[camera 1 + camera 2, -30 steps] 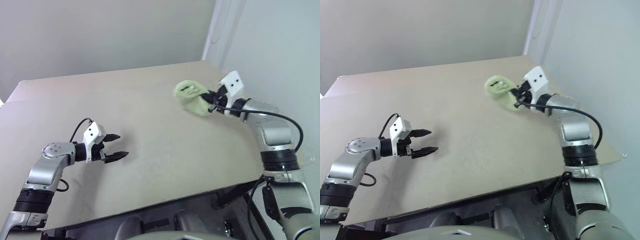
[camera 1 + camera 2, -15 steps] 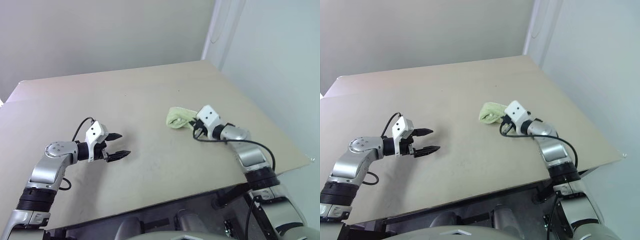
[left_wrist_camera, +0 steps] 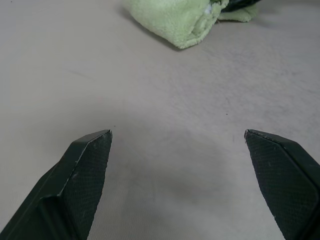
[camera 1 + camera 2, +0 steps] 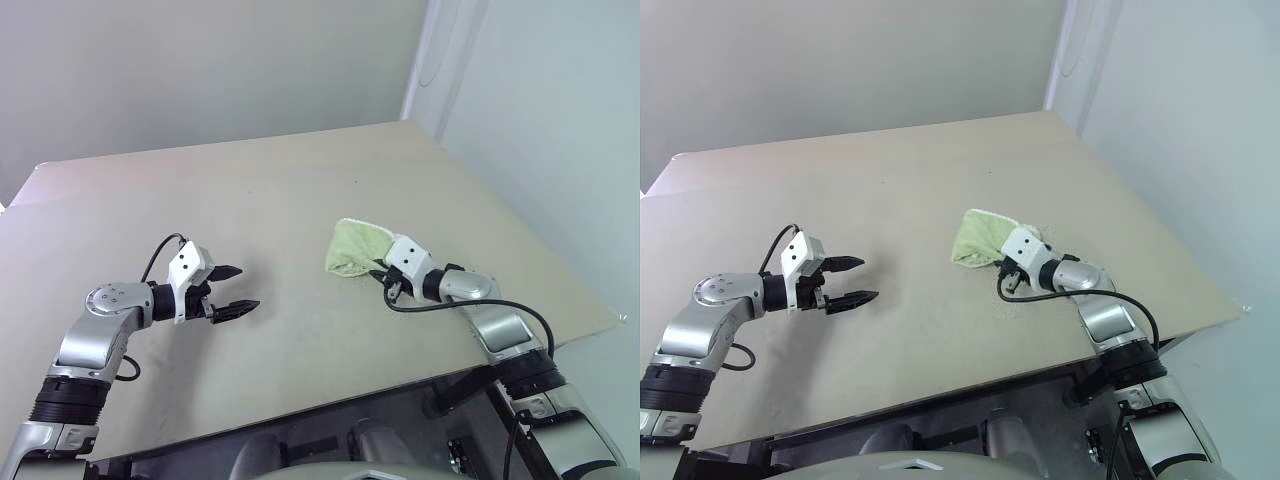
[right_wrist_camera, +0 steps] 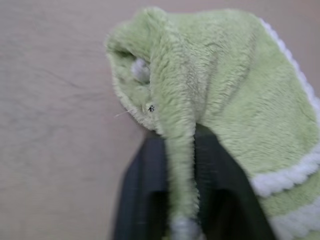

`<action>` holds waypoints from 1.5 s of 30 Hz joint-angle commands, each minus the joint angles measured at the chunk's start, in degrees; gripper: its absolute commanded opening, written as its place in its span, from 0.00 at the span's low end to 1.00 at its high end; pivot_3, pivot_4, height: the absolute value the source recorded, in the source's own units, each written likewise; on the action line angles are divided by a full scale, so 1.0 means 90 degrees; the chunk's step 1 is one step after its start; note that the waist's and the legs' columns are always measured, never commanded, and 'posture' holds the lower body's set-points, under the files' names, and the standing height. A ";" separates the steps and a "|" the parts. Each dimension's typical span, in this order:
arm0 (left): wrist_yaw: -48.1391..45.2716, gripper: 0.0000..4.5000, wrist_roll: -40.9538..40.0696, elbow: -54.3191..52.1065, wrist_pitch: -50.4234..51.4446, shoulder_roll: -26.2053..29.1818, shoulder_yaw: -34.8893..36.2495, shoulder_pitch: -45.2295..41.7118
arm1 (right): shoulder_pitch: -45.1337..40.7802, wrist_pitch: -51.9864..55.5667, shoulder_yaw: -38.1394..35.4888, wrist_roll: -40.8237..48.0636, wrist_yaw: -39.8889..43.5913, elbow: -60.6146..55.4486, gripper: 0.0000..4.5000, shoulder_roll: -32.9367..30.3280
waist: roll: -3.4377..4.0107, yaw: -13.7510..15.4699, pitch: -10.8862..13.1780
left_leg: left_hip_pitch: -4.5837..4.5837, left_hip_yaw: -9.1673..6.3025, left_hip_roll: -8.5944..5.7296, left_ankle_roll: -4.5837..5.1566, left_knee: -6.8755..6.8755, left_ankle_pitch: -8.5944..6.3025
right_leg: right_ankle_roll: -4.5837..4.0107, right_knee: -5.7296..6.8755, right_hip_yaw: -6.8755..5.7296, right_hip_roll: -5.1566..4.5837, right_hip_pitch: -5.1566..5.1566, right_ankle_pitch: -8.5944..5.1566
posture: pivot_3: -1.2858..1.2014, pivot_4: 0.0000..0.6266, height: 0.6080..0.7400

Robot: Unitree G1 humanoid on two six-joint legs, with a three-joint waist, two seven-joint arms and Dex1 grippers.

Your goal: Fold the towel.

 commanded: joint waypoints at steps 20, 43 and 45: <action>0.0117 1.00 -0.0197 -0.0326 0.0088 0.0219 0.0393 0.0073 | -0.1677 0.0803 -0.1086 0.1344 -0.1021 0.2291 0.81 0.1578 | 0.0001 -0.0017 0.0000 | -0.0008 0.0002 0.0001 -0.0001 -0.0001 0.0000 | -0.0019 -0.0008 -0.0002 -0.0004 -0.0001 0.0019 | 0.52 0.00 1.00; 0.0273 1.00 -0.0330 -0.0389 0.0091 0.0200 0.0632 0.0260 | -0.1286 0.1139 -0.1569 0.2086 0.0067 0.0442 0.81 0.0797 | 0.0011 -0.0165 0.0002 | -0.0004 -0.0011 0.0001 0.0000 0.0002 0.0000 | -0.0002 0.0002 -0.0005 -0.0001 0.0003 0.0028 | 0.52 0.00 1.00; 0.0301 1.00 -0.0359 -0.0388 0.0141 0.0198 0.0645 0.0181 | -0.1018 0.1509 -0.1633 0.2357 0.0313 -0.0290 0.81 0.0450 | 0.0011 -0.0157 0.0002 | -0.0003 -0.0013 0.0002 0.0001 -0.0006 -0.0001 | 0.0003 0.0002 -0.0008 -0.0001 0.0001 0.0026 | 0.52 0.00 1.00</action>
